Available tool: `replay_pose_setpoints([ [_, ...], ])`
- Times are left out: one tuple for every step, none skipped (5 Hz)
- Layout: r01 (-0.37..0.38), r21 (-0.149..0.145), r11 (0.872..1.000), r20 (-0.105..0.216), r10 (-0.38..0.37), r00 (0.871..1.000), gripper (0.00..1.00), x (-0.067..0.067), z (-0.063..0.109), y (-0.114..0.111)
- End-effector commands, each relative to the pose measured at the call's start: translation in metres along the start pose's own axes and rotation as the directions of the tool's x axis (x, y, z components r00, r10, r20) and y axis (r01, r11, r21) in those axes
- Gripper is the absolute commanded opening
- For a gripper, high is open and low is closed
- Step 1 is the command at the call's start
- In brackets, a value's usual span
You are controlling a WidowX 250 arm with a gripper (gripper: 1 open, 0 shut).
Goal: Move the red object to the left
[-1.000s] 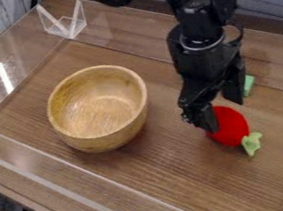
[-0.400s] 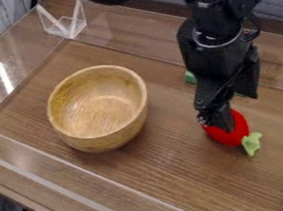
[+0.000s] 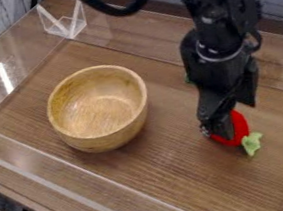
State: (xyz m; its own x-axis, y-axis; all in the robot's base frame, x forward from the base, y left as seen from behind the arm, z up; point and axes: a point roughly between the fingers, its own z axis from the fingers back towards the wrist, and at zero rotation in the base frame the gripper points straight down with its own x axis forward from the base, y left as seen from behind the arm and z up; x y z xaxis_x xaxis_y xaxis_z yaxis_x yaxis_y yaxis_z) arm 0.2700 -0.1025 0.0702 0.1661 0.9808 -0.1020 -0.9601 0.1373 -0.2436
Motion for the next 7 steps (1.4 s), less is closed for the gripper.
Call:
replay_pose_setpoints([
  [-0.040, -0.052, 0.998, -0.024, 0.039, 0.999, 0.00, -0.003, 0.026, -0.011],
  [-0.070, -0.073, 0.995, -0.057, 0.065, 0.996, 0.00, 0.006, 0.051, -0.012],
  [-0.111, -0.107, 0.988, -0.092, 0.102, 0.991, 0.00, 0.026, 0.084, -0.013],
  [-0.186, -0.135, 0.973, -0.111, 0.172, 0.979, 0.00, 0.054, 0.102, -0.009],
  [-0.233, -0.143, 0.962, -0.094, 0.221, 0.971, 0.00, 0.049, 0.094, -0.003],
  [-0.158, -0.130, 0.979, -0.103, 0.146, 0.984, 0.00, 0.035, 0.082, 0.010],
  [-0.097, -0.125, 0.987, -0.117, 0.083, 0.990, 0.00, 0.024, 0.073, 0.019],
])
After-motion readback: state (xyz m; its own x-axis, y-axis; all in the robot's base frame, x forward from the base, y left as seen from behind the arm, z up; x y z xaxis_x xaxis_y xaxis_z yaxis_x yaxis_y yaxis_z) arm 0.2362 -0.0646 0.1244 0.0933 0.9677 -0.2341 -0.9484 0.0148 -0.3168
